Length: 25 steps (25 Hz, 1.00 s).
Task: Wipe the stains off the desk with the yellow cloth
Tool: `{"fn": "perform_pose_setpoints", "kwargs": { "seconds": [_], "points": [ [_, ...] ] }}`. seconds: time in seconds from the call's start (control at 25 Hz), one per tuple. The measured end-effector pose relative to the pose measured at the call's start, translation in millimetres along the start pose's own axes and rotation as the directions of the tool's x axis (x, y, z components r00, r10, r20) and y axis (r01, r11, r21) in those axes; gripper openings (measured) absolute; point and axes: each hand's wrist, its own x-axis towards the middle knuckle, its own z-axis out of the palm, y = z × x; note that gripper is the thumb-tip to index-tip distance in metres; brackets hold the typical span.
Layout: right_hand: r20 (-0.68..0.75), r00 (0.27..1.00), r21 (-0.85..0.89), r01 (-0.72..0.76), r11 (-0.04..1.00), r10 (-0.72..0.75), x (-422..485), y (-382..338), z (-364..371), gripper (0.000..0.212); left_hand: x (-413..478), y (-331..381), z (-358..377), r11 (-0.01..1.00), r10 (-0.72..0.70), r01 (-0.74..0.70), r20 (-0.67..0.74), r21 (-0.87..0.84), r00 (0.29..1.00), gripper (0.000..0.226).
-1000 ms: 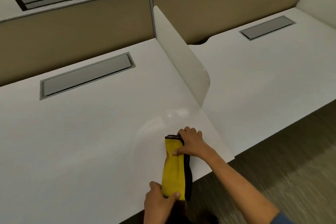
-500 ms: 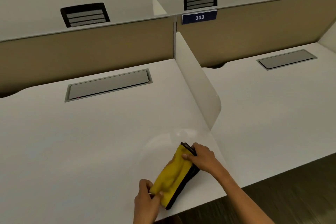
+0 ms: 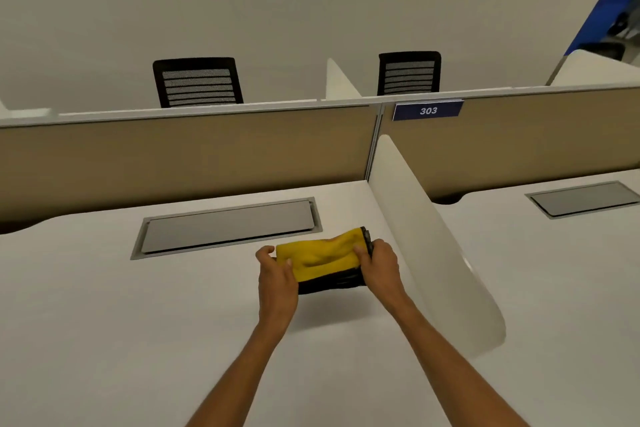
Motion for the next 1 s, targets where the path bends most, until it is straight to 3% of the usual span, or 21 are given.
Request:
{"fn": "perform_pose_setpoints", "kwargs": {
  "seconds": [0.28, 0.56, 0.68, 0.8, 0.92, 1.0],
  "points": [
    [-0.013, 1.0, -0.134, -0.012, 0.991, 0.01, 150.5, -17.0, 63.8, 0.04, 160.4, -25.8, 52.2, 0.999, 0.033, -0.032, -0.011, 0.015, 0.999, 0.037],
    [0.0, 0.998, -0.227, -0.056, 0.972, 0.057, 206.8, 5.7, 104.7, 0.042, 211.7, -56.7, 83.7, 0.998, 0.007, -0.008, 0.009, 0.067, 1.0, 0.039],
    [-0.045, 0.998, -0.243, -0.053, 0.969, 0.043, 205.1, 12.2, 113.7, 0.042, 212.7, -59.7, 87.5, 0.953, 0.075, -0.064, -0.024, 0.297, 0.997, 0.034],
    [-0.064, 0.998, -0.377, -0.007, 0.926, -0.018, 196.0, 12.6, 116.4, 0.043, 207.9, -60.9, 85.7, 0.813, 0.16, -0.121, -0.018, 0.569, 0.987, 0.034],
    [-0.095, 0.987, -0.538, 0.059, 0.841, -0.13, 188.4, 5.8, 107.9, 0.048, 207.1, -61.9, 74.6, 0.776, 0.217, -0.194, 0.034, 0.6, 0.975, 0.037],
    [-0.108, 0.967, -0.53, 0.141, 0.836, -0.232, 174.6, -4.4, 104.5, 0.052, 197.0, -64.7, 61.3, 0.757, 0.272, -0.247, 0.051, 0.606, 0.961, 0.041]
  ]
}}
